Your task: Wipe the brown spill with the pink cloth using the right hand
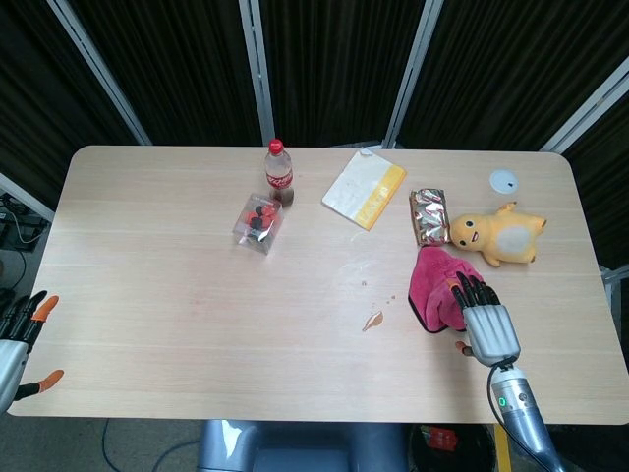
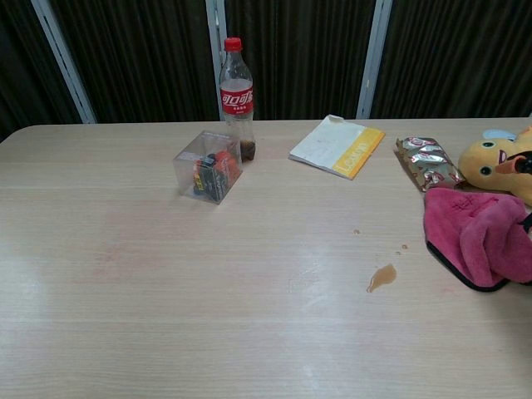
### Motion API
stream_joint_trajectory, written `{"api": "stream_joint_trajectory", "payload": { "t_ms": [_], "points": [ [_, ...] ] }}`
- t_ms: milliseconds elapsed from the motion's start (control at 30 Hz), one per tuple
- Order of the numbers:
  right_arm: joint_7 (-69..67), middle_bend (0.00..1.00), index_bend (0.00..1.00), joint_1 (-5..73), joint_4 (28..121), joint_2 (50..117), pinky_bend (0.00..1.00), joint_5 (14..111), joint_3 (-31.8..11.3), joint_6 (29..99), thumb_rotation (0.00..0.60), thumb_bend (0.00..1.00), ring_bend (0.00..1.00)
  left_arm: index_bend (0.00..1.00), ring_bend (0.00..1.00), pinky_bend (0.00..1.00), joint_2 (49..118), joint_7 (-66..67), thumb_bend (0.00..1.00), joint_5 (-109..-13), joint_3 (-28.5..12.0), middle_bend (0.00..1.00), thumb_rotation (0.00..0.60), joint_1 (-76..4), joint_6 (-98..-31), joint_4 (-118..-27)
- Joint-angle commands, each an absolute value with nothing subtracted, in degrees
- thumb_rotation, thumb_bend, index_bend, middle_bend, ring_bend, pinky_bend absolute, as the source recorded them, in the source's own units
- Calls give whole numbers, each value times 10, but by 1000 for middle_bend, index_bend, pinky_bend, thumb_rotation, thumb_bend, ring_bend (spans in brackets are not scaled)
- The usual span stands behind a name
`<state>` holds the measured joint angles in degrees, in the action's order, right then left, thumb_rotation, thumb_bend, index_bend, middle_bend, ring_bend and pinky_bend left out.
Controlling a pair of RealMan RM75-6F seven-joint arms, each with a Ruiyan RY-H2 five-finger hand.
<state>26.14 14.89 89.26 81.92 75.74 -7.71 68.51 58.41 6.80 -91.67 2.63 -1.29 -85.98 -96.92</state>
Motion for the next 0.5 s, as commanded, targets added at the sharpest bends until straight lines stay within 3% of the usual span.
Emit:
{"api": "stream_joint_trajectory", "payload": {
  "t_ms": [33,100,500],
  "points": [
    [274,0,105,165,859,851,189,727,-92,672,600,0,0,0,0,0,584,68,0,-914,26,0,600,-14,-856,-969],
    [273,4,138,173,836,869,231,716,-100,669,600,4,0,0,0,0,584,69,0,-912,26,0,600,-16,-853,-970],
    [235,92,247,207,700,934,268,676,-121,643,600,34,0,0,0,0,584,66,0,-913,26,0,600,-15,-855,-971]
  ]
}}
